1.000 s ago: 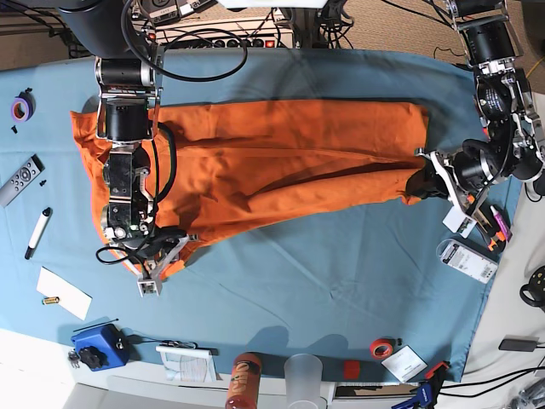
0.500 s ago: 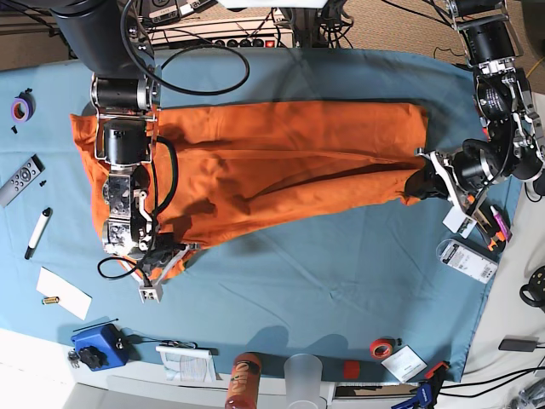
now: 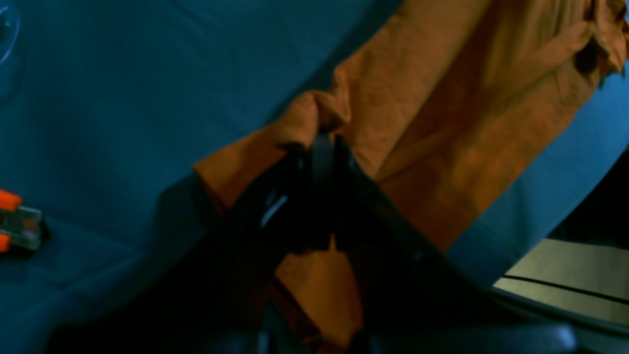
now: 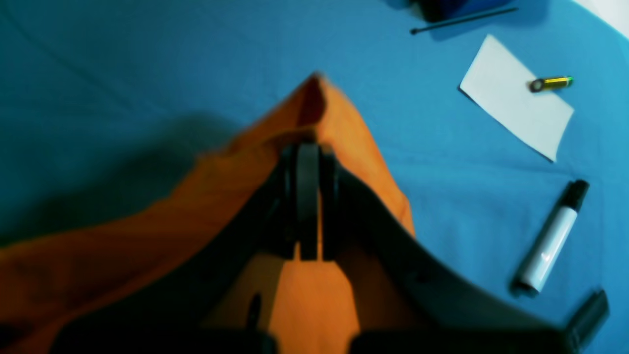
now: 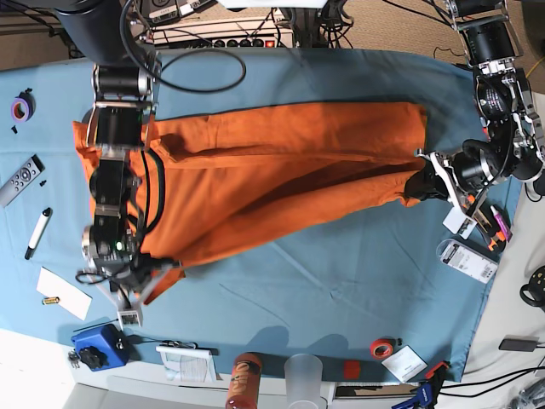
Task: Layout the t-shirt on the table in an organized manner, then fold the t-shirt properly
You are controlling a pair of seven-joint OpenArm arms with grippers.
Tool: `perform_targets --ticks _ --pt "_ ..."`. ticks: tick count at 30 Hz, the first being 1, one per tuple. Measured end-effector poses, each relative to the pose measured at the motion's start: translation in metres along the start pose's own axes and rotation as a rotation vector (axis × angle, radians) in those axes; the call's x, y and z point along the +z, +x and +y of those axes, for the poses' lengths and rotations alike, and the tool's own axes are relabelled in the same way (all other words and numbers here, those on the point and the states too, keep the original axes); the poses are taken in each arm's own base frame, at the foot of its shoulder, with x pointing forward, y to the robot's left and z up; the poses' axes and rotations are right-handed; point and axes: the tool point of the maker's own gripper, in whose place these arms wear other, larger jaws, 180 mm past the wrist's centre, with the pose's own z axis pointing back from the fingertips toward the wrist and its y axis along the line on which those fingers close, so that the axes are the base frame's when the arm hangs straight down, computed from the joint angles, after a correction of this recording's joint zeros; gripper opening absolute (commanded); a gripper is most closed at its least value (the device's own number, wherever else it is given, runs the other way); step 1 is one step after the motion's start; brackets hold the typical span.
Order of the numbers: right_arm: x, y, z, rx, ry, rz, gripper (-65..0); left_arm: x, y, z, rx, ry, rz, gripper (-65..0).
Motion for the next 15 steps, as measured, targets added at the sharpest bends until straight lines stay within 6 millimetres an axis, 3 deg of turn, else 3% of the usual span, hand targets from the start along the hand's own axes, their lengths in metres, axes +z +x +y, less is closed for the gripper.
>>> perform_targets --ticks 7,15 --pt "0.036 -0.035 -0.001 0.058 -0.041 -0.021 -65.0 0.000 -0.001 0.000 0.001 0.000 0.001 -65.0" --pt "0.068 -0.086 -0.033 0.051 -0.149 0.012 -65.0 0.000 -0.002 0.000 0.001 0.000 0.010 -65.0"
